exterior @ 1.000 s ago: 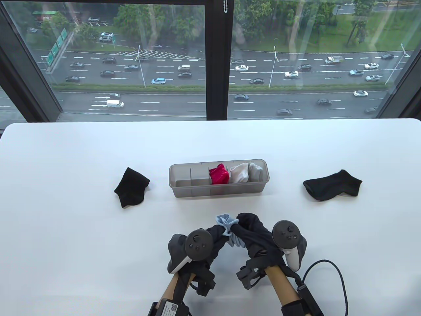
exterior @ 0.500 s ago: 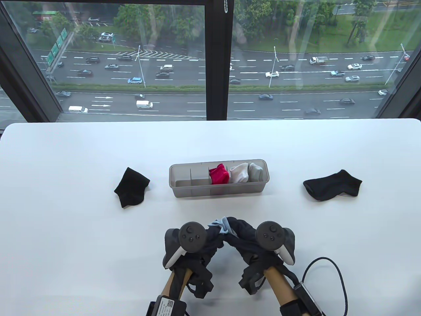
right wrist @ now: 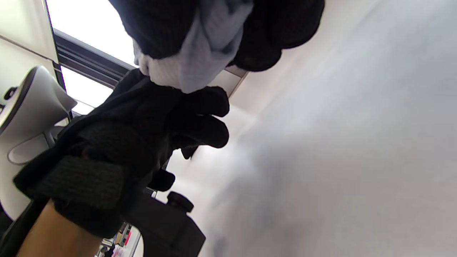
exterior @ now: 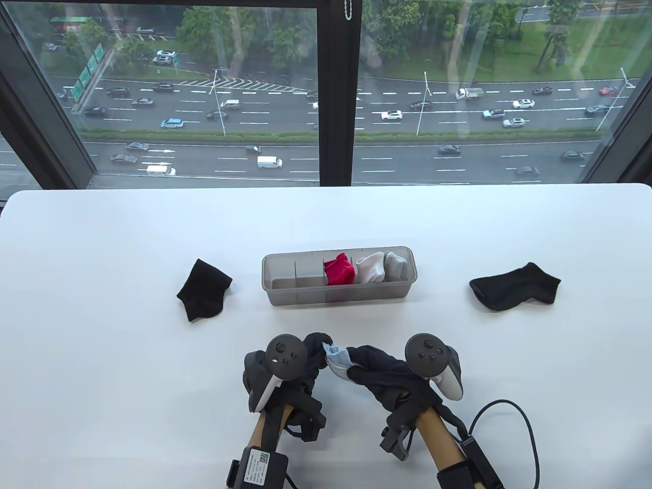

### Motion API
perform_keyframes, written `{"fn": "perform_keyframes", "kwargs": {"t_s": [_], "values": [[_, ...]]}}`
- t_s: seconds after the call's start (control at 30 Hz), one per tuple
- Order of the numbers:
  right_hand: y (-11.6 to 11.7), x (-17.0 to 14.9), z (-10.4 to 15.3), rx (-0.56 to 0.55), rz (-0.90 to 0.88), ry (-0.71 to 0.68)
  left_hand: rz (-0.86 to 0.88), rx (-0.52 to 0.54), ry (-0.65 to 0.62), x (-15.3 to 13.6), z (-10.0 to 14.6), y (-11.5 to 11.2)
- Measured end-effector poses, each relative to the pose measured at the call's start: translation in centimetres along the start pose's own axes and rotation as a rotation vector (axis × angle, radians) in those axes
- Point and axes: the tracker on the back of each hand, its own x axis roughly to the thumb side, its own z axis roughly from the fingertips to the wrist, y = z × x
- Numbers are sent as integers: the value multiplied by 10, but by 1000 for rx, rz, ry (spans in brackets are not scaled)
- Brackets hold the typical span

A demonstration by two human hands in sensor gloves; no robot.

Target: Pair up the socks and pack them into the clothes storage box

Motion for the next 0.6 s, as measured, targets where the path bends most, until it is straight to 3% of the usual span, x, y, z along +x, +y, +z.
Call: {"fn": "perform_keyframes", "kwargs": {"t_s": [0.43,0.53,0.6], "values": [[17,4,-6,244,147,131,-100,-29,-172,33,5,-5],[14,2,-7,202,232,204,-172,-10,-214,41,11,-9],[10,1,-4,94,225,181,-106,-91,-201,38,10,-9]]}}
